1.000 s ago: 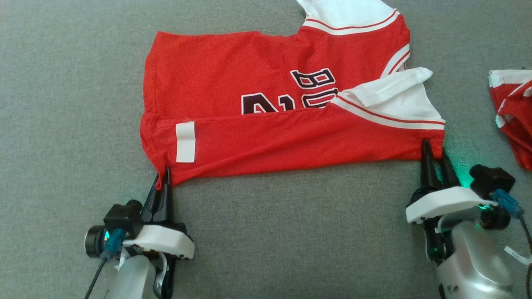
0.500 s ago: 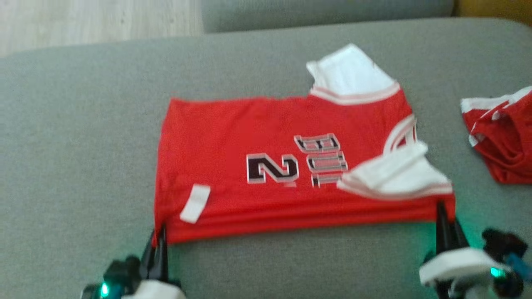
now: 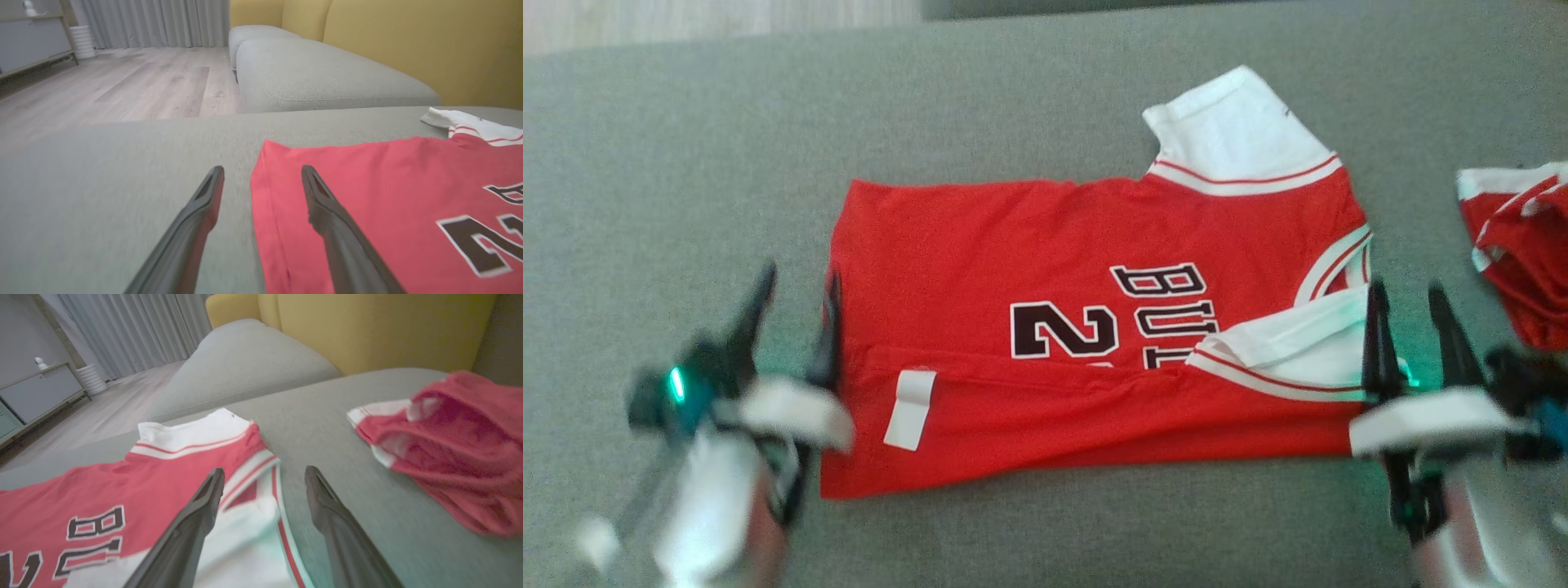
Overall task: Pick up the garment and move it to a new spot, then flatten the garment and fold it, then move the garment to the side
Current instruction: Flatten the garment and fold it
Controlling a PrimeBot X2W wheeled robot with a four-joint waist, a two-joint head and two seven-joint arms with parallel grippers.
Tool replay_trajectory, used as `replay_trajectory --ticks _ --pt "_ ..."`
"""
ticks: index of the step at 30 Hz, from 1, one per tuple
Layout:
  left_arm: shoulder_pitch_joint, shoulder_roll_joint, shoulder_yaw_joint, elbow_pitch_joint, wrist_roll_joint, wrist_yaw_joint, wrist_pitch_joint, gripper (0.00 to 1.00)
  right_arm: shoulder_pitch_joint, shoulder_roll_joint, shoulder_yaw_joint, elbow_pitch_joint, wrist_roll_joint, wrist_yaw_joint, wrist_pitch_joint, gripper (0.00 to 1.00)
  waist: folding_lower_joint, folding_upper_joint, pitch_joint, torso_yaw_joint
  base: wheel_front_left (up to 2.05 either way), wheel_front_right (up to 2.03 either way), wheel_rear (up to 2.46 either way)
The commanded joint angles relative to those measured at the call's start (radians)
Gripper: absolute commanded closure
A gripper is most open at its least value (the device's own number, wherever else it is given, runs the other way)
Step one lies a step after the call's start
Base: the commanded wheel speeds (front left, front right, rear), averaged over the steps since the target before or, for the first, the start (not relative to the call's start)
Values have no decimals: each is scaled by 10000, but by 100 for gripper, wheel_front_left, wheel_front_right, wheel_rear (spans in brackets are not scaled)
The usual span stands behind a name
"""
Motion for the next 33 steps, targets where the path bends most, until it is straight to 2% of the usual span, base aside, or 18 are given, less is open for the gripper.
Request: replay_trajectory --ticks 1,6,12,18,23,24,25,27,28,33 --pt "-877 463 184 -57 87 -100 252 0 -502 -195 366 -345 -89 -9 52 0 -1 0 361 0 0 0 0" --pt "-3278 1442 -797 997 -474 -334 1934 0 -1910 -252 857 -317 -111 -9 272 0 -1 0 1024 -165 0 0 0" --pt "-4514 2273 -2784 1363 -2760 -344 3287 0 -3009 -187 1537 190 -136 -9 243 0 -1 0 1412 -364 0 0 0" --pt "-5072 2993 -3846 1714 -4194 -345 3266 0 -3531 -242 1897 743 -30 -9 89 0 -1 0 1679 -471 0 0 0" --pt "-5309 2985 -4262 2028 -5054 -346 3113 0 -4184 -407 2215 961 57 -9 177 0 -1 0 1962 -520 0 0 0" --pt "-5352 2968 -4361 2056 -5220 -346 3093 4 -4350 -462 2241 1010 99 -9 240 0 -1 0 2016 -511 0 0 0" --pt "-5395 2961 -4498 2068 -5362 -346 3100 20 -4529 -536 2281 1070 116 -9 327 0 -1 0 2076 -494 0 0 0" --pt "-5498 2993 -4825 2072 -5557 -346 3131 82 -4921 -676 2332 1277 164 -9 635 0 -1 0 2191 -441 0 0 0" --pt "-5554 3019 -4985 2062 -5637 -346 3133 100 -5161 -747 2303 1395 208 -9 799 0 -1 0 2245 -398 0 0 0" --pt "-5950 3074 -5485 2142 -5752 -346 2636 100 -6578 -1201 2555 2279 64 -9 1966 0 -1 0 2440 -7 0 0 0"
